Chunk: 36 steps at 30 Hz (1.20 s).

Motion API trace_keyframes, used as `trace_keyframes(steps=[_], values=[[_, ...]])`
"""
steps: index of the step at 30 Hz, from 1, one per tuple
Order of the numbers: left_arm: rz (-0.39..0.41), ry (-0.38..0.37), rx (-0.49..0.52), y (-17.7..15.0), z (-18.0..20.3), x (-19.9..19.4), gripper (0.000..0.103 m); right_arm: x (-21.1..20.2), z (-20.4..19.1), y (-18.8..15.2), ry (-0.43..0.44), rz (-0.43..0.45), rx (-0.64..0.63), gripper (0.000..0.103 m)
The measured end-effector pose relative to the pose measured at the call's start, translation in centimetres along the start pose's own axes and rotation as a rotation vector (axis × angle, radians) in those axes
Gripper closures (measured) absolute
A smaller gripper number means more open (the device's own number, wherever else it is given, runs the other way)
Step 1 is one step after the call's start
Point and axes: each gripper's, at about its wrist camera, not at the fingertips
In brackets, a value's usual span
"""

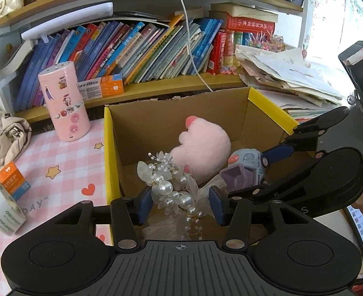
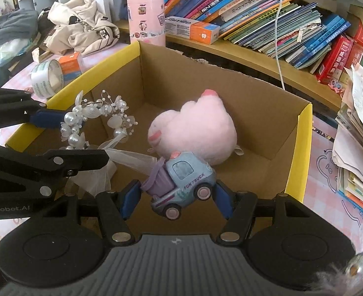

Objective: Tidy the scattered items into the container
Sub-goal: 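Open the right gripper to release the car while the left gripper releases the clip, then raise both open grippers up and away from the yellow box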

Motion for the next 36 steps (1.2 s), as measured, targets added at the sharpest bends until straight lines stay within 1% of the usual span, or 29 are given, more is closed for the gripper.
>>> trace_keyframes(steps=[6,7,9,10,11,12,17,18,19,20,27,31,36], values=[[0.010,-0.019,-0.006,-0.2,-0.1,-0.3,0.049,0.0,0.1,0.0,-0.003,0.002,0.001,0.041],[0.013,-0.022,-0.008,-0.2,-0.1,-0.4,0.047,0.0,0.0,0.0,-0.003,0.001,0.002,0.041],[0.029,-0.017,-0.008,-0.2,-0.1,-0.7,0.039,0.0,0.0,0.1,-0.006,-0.001,0.003,0.041],[0.041,-0.007,-0.010,-0.2,-0.1,-1.0,0.033,0.0,0.0,0.1,-0.009,0.000,0.006,0.041],[0.052,-0.013,-0.010,-0.2,-0.1,-1.3,0.025,-0.1,-0.1,0.1,-0.013,0.004,0.008,0.041],[0.060,-0.006,-0.017,-0.1,-0.1,-1.5,0.021,-0.2,-0.1,0.0,-0.020,0.011,0.011,0.040],[0.122,-0.009,-0.028,-0.2,-0.3,-3.0,0.014,-1.1,-0.2,-0.2,-0.004,0.053,0.073,0.030],[0.132,-0.003,-0.030,-0.2,-0.2,-3.2,0.012,-1.4,-0.3,-0.2,-0.005,0.064,0.083,0.027],[0.141,0.011,-0.030,-0.3,-0.1,-3.4,0.007,-1.6,-0.4,-0.3,-0.009,0.074,0.090,0.025],[0.153,0.024,-0.029,-0.4,0.0,-3.6,0.006,-1.8,-0.5,-0.4,-0.016,0.083,0.096,0.020],[0.186,0.050,-0.013,-0.7,0.5,-4.7,0.004,-3.6,-0.6,-1.2,-0.036,0.142,0.152,0.017],[0.197,0.067,0.001,-1.0,0.8,-5.3,0.003,-4.5,-0.8,-1.7,-0.064,0.170,0.176,0.016],[0.211,0.068,0.001,-1.4,0.8,-6.0,0.003,-5.6,-1.3,-2.4,-0.103,0.200,0.197,0.013]])
Point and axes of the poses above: each gripper's, at about its wrist camera, not at the fingertips, and x roughly the way its jaws point, z to its right, y to its top, and after that the axes turned 8 degrees about -y, right-handed
